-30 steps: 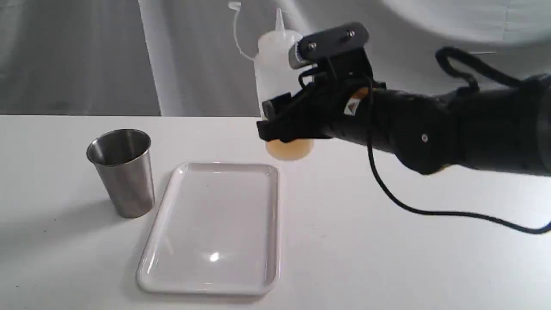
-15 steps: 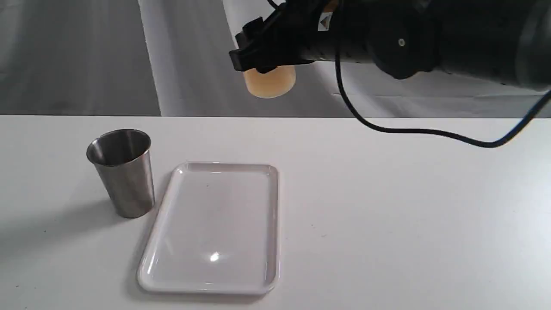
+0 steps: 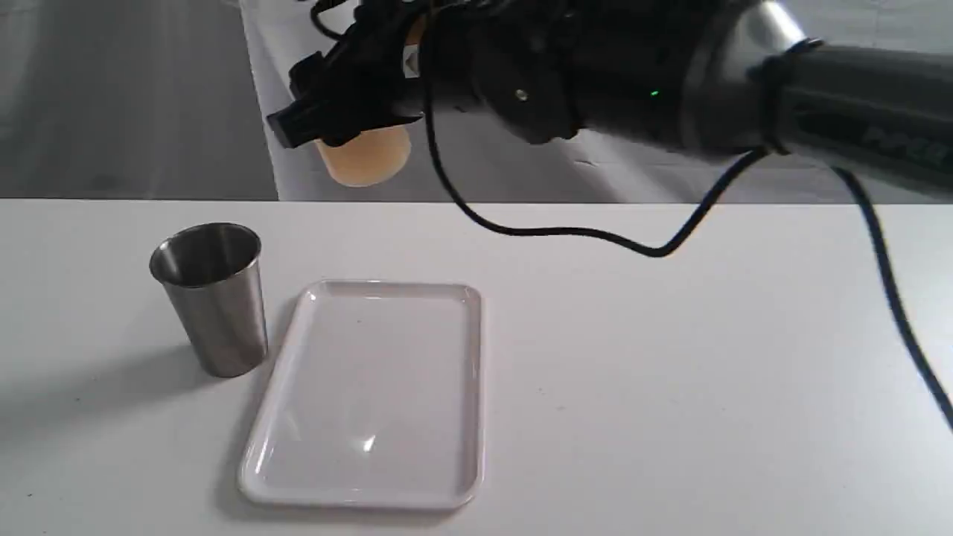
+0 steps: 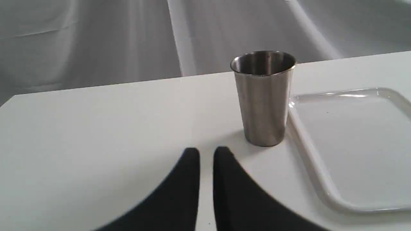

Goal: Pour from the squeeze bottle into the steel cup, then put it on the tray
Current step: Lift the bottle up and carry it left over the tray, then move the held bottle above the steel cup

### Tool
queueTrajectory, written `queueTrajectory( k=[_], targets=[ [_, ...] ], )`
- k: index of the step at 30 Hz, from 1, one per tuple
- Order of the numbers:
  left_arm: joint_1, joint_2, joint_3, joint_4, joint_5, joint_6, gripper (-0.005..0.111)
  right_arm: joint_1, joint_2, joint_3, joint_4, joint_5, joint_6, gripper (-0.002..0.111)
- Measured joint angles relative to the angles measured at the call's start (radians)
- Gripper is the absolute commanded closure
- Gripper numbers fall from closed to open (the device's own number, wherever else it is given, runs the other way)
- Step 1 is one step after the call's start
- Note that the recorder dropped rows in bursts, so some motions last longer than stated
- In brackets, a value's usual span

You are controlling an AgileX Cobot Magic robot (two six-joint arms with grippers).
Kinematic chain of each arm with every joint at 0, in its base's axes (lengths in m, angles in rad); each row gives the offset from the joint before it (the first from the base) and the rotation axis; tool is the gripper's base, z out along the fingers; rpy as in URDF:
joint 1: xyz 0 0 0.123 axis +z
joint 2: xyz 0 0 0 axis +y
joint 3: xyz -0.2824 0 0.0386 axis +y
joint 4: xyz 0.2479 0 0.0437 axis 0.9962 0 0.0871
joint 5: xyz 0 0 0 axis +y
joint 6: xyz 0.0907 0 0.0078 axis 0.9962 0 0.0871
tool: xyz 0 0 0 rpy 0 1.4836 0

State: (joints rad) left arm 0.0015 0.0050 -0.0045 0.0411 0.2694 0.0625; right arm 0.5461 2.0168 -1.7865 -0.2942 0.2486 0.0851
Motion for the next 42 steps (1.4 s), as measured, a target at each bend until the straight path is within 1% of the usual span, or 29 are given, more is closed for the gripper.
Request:
queueTrajectory(
  k=[5, 10, 17, 33, 42],
  targets=[
    [0.0, 0.0, 0.0, 0.0, 0.0, 0.0, 0.098, 0.041, 0.086, -0.114, -0.036, 0.062, 0.008, 0.074],
    [0.0, 0.0, 0.0, 0.0, 0.0, 0.0, 0.098, 0.062, 0.141, -0.193, -0.128, 0.126, 0.042, 0.074],
    [0.0, 0.0, 0.0, 0.0, 0.0, 0.0, 0.098, 0.07, 0.162, -0.209, -0.237, 0.146, 0.074, 0.074],
    [0.0, 0.0, 0.0, 0.0, 0.0, 0.0, 0.098, 0.07, 0.216, -0.209, -0.313, 0.149, 0.074, 0.074],
    [0.0, 0.0, 0.0, 0.0, 0.0, 0.0, 0.098, 0.07, 0.218, -0.209, -0.397, 0.149, 0.074, 0.074]
  ],
)
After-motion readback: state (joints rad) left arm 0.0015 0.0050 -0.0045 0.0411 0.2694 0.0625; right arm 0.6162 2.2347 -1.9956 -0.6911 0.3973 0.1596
